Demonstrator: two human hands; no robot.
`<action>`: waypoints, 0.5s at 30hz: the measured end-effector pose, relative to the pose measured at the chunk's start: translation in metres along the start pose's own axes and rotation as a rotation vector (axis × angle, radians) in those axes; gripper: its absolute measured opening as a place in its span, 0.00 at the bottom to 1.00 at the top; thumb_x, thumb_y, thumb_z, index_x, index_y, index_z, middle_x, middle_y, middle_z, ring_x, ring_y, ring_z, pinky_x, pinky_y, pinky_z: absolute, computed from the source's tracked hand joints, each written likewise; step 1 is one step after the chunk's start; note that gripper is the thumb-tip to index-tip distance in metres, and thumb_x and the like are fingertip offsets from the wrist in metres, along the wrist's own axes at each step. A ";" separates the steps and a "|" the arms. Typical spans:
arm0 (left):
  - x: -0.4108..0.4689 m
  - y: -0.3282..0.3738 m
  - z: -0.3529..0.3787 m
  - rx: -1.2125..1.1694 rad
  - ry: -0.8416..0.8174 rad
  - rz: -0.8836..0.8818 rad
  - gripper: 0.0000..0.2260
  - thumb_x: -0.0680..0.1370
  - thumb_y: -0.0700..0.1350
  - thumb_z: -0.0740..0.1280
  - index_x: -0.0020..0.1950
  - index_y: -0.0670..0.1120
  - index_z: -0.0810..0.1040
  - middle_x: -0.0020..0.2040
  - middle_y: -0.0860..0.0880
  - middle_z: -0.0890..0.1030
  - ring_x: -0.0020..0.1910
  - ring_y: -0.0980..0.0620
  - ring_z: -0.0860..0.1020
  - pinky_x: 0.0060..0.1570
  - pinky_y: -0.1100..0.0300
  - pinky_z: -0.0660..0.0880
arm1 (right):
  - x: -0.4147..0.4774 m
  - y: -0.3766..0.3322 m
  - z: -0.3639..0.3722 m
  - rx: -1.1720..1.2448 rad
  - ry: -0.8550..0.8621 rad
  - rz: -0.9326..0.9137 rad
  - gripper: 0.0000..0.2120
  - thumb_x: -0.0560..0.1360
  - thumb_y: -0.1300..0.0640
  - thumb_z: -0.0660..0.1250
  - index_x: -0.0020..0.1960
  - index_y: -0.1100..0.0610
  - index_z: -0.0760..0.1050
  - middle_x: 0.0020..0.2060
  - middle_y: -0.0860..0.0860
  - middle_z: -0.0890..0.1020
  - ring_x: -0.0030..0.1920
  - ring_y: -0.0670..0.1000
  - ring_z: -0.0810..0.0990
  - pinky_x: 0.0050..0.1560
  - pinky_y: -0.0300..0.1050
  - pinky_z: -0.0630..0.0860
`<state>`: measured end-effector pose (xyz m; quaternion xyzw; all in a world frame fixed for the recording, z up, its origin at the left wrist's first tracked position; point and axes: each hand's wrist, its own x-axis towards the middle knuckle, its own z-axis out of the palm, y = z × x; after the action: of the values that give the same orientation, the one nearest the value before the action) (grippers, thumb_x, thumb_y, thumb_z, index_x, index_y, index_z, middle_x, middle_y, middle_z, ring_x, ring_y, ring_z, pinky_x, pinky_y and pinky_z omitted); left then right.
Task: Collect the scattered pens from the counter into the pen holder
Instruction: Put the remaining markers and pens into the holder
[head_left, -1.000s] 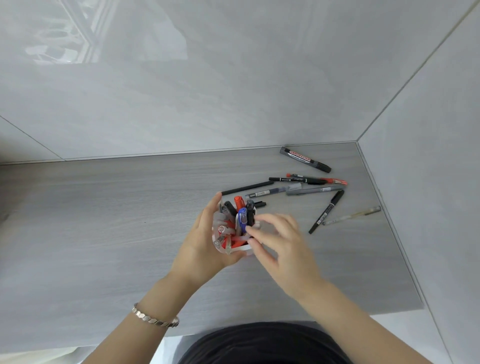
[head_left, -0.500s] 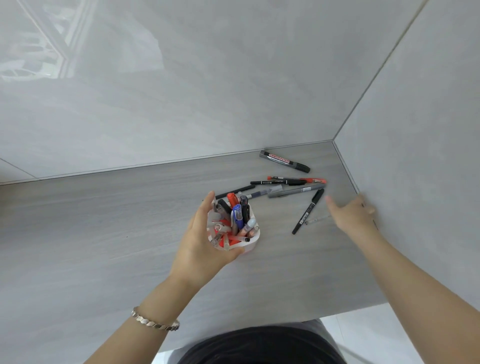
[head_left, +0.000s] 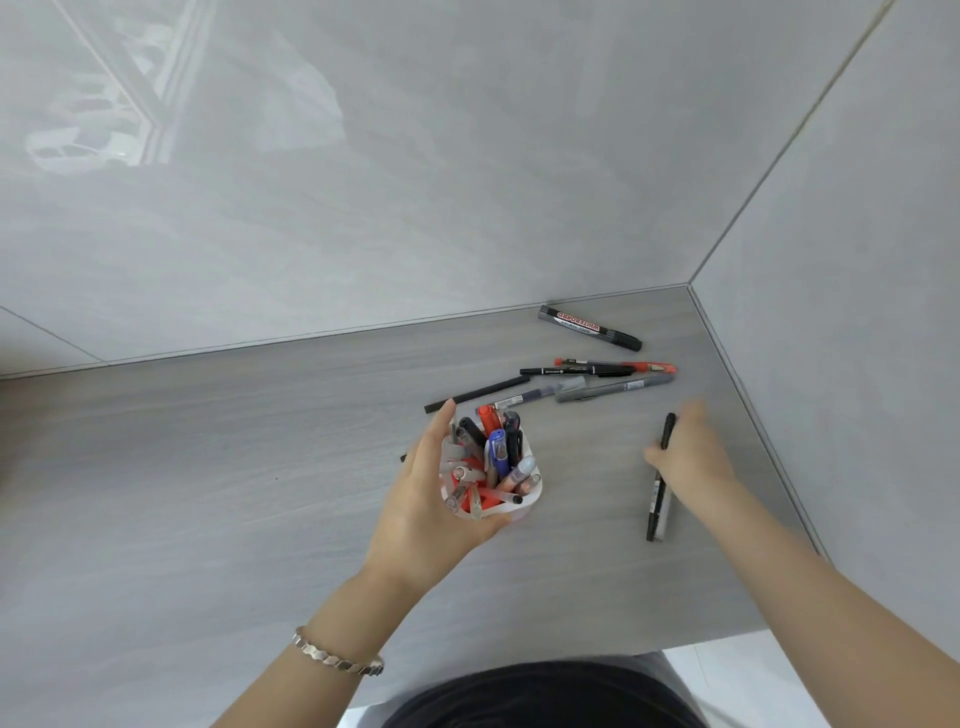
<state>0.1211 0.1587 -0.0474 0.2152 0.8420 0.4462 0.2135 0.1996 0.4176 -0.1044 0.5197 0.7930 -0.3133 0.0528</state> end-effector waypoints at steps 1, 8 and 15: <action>-0.001 -0.001 0.000 -0.001 -0.001 -0.002 0.46 0.61 0.48 0.79 0.66 0.67 0.52 0.67 0.54 0.69 0.67 0.52 0.70 0.65 0.49 0.71 | -0.007 0.001 -0.001 0.093 -0.015 -0.011 0.25 0.72 0.66 0.65 0.64 0.65 0.58 0.51 0.66 0.76 0.44 0.61 0.75 0.44 0.51 0.74; 0.001 0.000 -0.003 0.000 -0.059 -0.015 0.45 0.63 0.47 0.78 0.66 0.67 0.50 0.63 0.60 0.65 0.65 0.57 0.68 0.60 0.64 0.66 | -0.091 -0.036 -0.037 0.730 0.076 -0.441 0.25 0.75 0.68 0.61 0.62 0.44 0.60 0.39 0.49 0.75 0.31 0.48 0.79 0.29 0.30 0.76; 0.002 0.006 -0.005 -0.004 -0.070 -0.028 0.47 0.61 0.46 0.79 0.69 0.61 0.52 0.61 0.60 0.64 0.59 0.61 0.68 0.53 0.72 0.66 | -0.132 -0.071 -0.015 0.862 0.038 -0.850 0.26 0.70 0.56 0.63 0.59 0.30 0.61 0.43 0.35 0.76 0.45 0.48 0.79 0.44 0.50 0.82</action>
<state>0.1177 0.1595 -0.0401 0.2183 0.8362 0.4369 0.2494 0.2024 0.3025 -0.0069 0.1376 0.7336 -0.5908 -0.3063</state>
